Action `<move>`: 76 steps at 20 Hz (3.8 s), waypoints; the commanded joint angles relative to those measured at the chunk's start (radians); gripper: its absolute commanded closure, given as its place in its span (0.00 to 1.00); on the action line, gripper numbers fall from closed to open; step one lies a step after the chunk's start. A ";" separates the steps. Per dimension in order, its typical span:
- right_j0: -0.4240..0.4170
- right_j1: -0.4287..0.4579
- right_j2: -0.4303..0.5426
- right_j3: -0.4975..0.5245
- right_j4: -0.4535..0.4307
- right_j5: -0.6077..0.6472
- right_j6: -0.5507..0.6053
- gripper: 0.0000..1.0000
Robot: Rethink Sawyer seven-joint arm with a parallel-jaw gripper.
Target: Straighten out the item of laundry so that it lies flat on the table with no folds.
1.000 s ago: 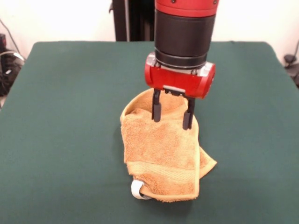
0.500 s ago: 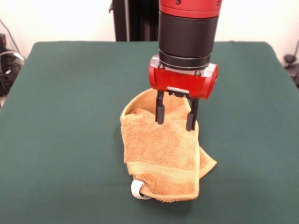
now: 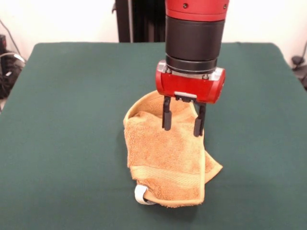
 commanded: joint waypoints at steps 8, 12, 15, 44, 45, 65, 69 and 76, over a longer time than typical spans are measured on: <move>0.041 -0.024 -0.003 0.249 0.005 -0.069 0.031 0.00; 0.035 -0.030 0.005 0.266 0.011 -0.084 0.034 0.00; 0.034 -0.033 0.010 0.269 0.016 -0.081 0.027 0.00; 0.050 -0.065 -0.029 0.374 -0.030 -0.223 0.058 0.00; 0.045 -0.066 -0.027 0.386 -0.024 -0.230 0.060 0.00; 0.028 -0.029 -0.026 0.391 -0.009 -0.264 0.035 0.00; -0.010 -0.020 0.001 0.408 -0.007 -0.284 0.012 0.00; -0.030 -0.008 0.000 0.407 -0.022 -0.285 -0.003 0.00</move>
